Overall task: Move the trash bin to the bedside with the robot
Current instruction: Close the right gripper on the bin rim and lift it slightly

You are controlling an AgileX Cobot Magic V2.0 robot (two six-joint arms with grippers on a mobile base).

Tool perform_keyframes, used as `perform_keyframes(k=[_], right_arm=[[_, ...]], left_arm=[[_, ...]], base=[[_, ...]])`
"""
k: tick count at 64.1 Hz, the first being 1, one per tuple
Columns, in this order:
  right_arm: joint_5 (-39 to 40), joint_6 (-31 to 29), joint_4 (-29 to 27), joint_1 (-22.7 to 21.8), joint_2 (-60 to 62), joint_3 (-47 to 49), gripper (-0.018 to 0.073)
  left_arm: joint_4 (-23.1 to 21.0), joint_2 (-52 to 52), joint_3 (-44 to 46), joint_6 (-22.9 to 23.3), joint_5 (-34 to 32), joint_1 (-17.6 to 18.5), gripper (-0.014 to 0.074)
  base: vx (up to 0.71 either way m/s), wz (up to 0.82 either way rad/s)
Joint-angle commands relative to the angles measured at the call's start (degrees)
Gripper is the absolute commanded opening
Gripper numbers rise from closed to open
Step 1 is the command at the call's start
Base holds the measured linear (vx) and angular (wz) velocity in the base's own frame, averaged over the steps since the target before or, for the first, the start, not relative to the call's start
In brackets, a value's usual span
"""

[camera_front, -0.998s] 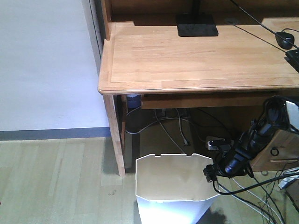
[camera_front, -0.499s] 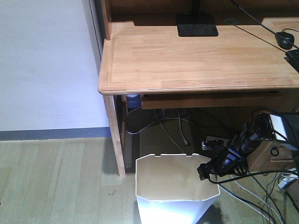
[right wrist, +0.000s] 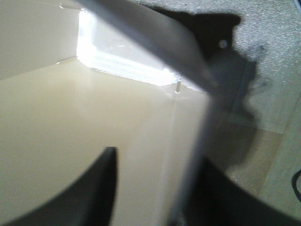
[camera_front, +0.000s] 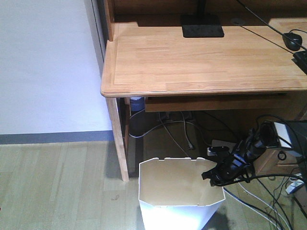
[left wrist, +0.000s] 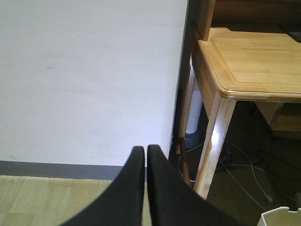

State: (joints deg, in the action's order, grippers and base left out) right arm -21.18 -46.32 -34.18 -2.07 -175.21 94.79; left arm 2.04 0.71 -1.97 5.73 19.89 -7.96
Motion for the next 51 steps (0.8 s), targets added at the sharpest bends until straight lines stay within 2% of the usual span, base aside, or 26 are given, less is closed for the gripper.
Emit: perform_keyframes(k=[1,2,14,24,30,35,42,51], right_arm=[[-2.61,0.16,-0.27,-0.77,3.31,0.81,0.0006],[-2.75,0.22,-0.37,-0.91,3.31,0.81,-0.0017],[-5.21,-0.63,-2.66,-3.27,4.52,0.68,-0.0011],[-8.06,-6.68,-9.88,-6.51,7.18,-0.50,-0.0009],[-7.51,-14.72,-17.63,-8.04,10.24,-4.12,-0.0007],[-6.49,-23.92,-25.51,-8.73,13.00,-8.75,-0.0006],[-5.83,-36.25,-33.36,-8.76,17.43,-14.96,-0.0005],[-8.25,-44.41,-40.94,-8.76,22.57,-22.19,-0.0005]], left_arm=[[-0.13,0.81,-0.19,0.25,-3.76,0.17,-0.0006],[-0.13,0.81,-0.19,0.25,-3.76,0.17,-0.0006],[-0.13,0.81,-0.19,0.25,-3.76,0.17,-0.0006],[-0.13,0.81,-0.19,0.25,-3.76,0.17,-0.0006],[-0.13,0.81,-0.19,0.25,-3.76,0.17,-0.0006],[-0.13,0.81,-0.19,0.25,-3.76,0.17,-0.0006],[-0.13,0.81,-0.19,0.25,-3.76,0.17,-0.0006],[-0.13,0.81,-0.19,0.25,-3.76,0.17,-0.0006]], base=[[0.00,0.00],[0.00,0.00],[0.00,0.00],[0.00,0.00],[0.00,0.00],[0.00,0.00],[0.00,0.00],[0.00,0.00]])
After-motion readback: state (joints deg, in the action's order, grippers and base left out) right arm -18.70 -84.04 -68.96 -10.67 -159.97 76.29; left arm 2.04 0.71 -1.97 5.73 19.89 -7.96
